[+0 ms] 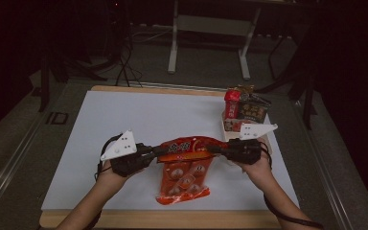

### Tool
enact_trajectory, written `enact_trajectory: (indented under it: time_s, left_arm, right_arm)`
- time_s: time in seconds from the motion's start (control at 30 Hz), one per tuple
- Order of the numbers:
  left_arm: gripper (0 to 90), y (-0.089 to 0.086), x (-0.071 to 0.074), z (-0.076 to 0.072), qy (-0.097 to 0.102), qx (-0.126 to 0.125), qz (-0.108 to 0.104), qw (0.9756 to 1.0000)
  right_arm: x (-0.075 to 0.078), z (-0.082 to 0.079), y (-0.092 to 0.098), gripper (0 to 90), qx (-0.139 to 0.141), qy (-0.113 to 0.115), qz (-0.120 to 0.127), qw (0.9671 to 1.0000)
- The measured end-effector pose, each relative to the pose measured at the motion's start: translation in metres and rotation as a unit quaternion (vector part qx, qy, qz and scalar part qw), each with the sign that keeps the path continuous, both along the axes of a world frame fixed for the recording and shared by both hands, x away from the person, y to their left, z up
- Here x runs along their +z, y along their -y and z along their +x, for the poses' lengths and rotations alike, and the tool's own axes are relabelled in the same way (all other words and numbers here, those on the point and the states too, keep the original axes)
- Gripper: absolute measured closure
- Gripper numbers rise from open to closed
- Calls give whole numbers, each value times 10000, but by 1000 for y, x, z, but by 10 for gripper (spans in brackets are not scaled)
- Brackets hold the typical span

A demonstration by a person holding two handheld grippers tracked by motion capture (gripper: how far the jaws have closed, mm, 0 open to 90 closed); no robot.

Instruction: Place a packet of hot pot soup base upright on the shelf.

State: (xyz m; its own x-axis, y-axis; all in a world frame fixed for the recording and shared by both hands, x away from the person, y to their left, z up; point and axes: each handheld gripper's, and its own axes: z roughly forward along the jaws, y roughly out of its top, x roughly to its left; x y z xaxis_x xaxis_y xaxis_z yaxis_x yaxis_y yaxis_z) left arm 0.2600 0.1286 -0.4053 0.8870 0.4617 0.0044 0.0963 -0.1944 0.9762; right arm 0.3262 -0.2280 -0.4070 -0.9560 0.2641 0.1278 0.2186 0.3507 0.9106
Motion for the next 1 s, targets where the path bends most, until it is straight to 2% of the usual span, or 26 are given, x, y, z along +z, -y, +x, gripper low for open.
enact_trajectory:
  time_s: [0.07, 0.2, 0.37, 0.5, 0.57, 0.6, 0.63, 0.67, 0.7, 0.73, 0.77, 0.83, 0.9, 0.93, 0.97, 1.0]
  left_arm:
    - [900, -2, 3, -1, 18, -20, -66, 10000]
    - [900, -4, 11, -1, 187, 47, -188, 9996]
    - [894, -3, 17, 2, 398, 278, -188, 9986]
    - [859, -1, 19, 5, 400, 316, -235, 9984]
    - [781, -1, 20, 7, 281, 344, -342, 9984]
    - [777, -1, 21, 8, 129, 310, -397, 9986]
    - [763, -1, 21, 8, 129, 310, -397, 9986]
    - [701, -2, 22, 8, 80, 324, -526, 9981]
    - [650, -2, 22, 8, 80, 324, -526, 9981]
    - [650, -2, 22, 8, 80, 324, -526, 9981]
    - [525, -5, 22, 6, 59, 517, -568, 9970]
    - [396, -7, 21, 4, 9, 669, -576, 9961]
    - [318, -8, 19, 4, -61, 683, -569, 9960]
    - [318, -8, 19, 4, -61, 683, -569, 9960]
    - [225, -9, 12, 3, -269, 652, -626, 9955]
    - [189, -9, 10, 2, -317, 684, -627, 9952]
  right_arm:
    - [6, -5, 3, 900, 112, -45, 90, 9999]
    - [24, -17, 3, 900, 252, 127, 109, 9995]
    - [39, -23, 1, 900, 170, 373, 107, 9991]
    - [51, -23, 1, 900, 90, 504, 52, 9987]
    - [57, -24, 2, 900, 92, 580, 22, 9983]
    - [59, -25, 2, 900, 94, 633, -29, 9979]
    - [59, -25, 2, 900, 94, 633, -29, 9979]
    - [64, -26, 4, 900, 71, 705, -33, 9975]
    - [64, -26, 4, 900, 71, 705, -33, 9975]
    - [65, -25, 5, 900, 54, 716, -44, 9974]
    - [70, -24, 10, 900, -40, 734, -8, 9973]
    - [74, -22, 15, 900, -112, 708, 71, 9974]
    - [77, -22, 18, 900, -122, 697, 138, 9974]
    - [80, -23, 21, 900, -159, 747, 164, 9969]
    - [88, -24, 26, 900, -225, 852, 241, 9958]
    - [91, -24, 29, 900, -270, 901, 271, 9952]
